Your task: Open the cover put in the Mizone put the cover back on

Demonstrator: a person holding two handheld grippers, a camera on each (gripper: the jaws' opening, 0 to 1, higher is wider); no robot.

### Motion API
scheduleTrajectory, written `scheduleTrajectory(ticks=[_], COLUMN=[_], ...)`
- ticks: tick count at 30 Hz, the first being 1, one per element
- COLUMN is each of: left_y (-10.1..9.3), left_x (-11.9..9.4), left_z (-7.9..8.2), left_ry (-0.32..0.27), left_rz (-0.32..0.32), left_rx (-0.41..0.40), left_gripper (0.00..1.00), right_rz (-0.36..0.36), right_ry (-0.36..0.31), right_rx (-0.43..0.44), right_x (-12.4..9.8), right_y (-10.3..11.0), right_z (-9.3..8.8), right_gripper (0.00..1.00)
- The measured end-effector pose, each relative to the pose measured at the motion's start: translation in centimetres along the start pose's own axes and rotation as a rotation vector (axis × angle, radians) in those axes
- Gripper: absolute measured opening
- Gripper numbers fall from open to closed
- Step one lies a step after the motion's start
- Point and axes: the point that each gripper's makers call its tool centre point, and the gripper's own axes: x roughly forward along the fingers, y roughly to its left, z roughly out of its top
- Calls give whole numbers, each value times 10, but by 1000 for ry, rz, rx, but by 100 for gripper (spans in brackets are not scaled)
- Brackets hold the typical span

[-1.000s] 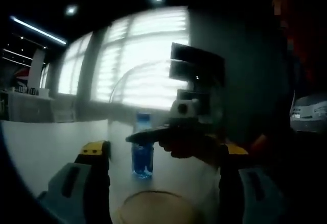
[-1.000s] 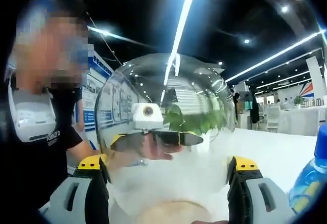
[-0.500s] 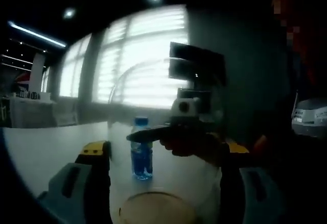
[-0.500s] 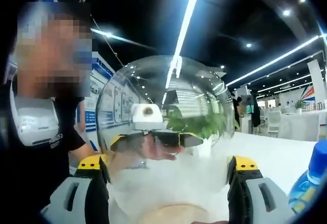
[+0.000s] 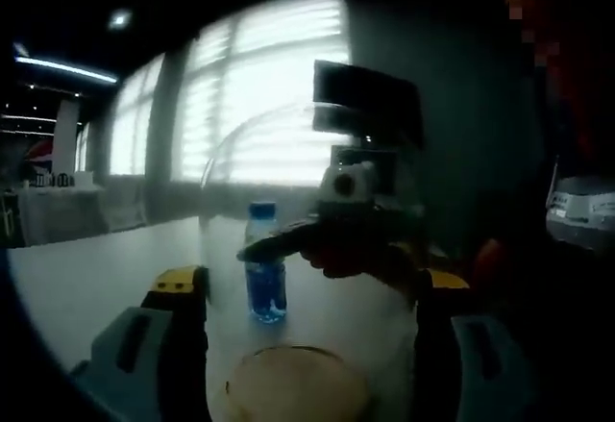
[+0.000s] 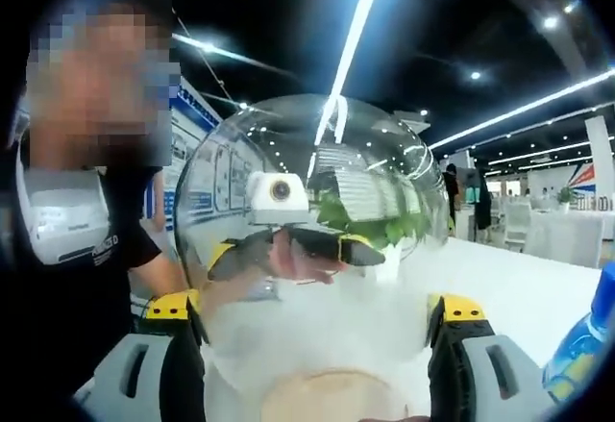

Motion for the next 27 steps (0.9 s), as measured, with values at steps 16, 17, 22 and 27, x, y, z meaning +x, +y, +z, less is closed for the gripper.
scheduleTrajectory(ticks=[16,17,22,27], left_y=[1,1,2,3], left_x=[1,1,0,0], left_z=[-13,-14,-14,-14], left_ry=[43,42,28,25], left_rz=[5,5,4,4], left_rx=[-36,-34,-34,-27], left_gripper=[75,75,75,75], right_rz=[2,2,-5,-8], right_ry=[12,10,-3,-1], right_rx=[32,31,30,27], right_x=[-1,-1,-1,0], right_y=[-1,-1,-1,-1], right_z=[-10,-9,-9,-9], right_gripper=[90,90,90,90])
